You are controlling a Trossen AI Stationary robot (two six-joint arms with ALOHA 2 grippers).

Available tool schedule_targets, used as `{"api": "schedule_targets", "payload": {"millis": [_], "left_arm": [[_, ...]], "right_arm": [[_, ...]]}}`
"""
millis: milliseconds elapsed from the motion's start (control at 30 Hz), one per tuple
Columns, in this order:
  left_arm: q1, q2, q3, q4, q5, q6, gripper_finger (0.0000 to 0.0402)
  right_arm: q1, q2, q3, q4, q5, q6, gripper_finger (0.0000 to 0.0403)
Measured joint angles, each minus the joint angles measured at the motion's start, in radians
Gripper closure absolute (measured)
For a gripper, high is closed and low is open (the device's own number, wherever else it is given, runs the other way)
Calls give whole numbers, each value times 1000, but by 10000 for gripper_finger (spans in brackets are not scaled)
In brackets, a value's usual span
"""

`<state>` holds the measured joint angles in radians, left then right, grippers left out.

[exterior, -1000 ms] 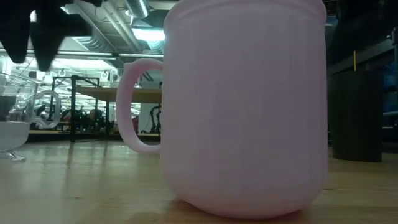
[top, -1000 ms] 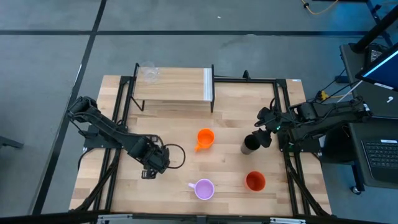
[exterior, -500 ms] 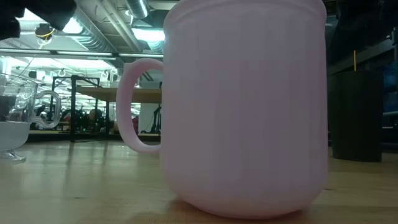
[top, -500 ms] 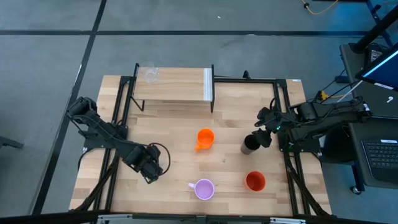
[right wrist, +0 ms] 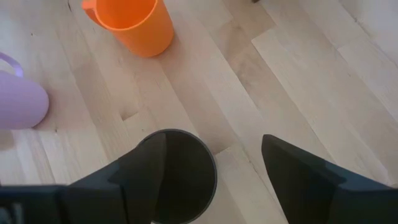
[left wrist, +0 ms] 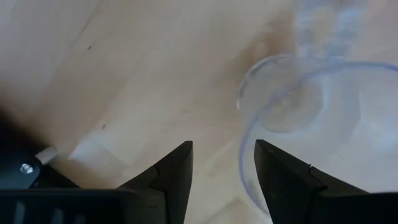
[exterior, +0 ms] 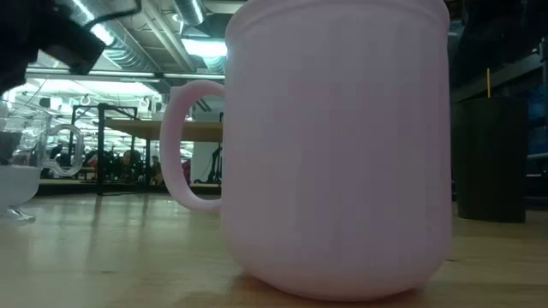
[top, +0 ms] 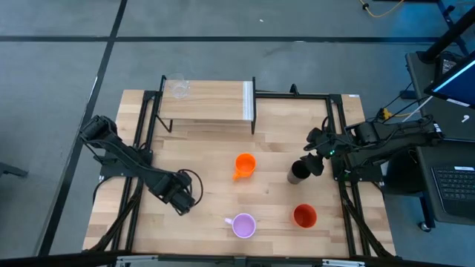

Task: Stack small to large cups/mugs on shelf
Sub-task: Align the transparent mug with the transparent mug on the shelf

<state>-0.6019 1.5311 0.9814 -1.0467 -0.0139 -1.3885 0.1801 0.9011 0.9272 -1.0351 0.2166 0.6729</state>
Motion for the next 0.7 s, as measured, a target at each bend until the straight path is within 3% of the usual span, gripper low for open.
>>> {"api": "schedule_targets", "payload": {"millis": [267,367,533,700], "left_arm": [[19,0,-24,59,-2,1,243],[28,0,-24,65,-2,0,280],[49,0,-24,65,-24,8,387],[94,-3,39,10,26,131,398]], "right_arm": [[0,0,0,0,0,0,137],[0,0,0,0,0,0,137],[0,0,0,0,0,-1,137],[0,0,0,-1,1,-19,137]]}}
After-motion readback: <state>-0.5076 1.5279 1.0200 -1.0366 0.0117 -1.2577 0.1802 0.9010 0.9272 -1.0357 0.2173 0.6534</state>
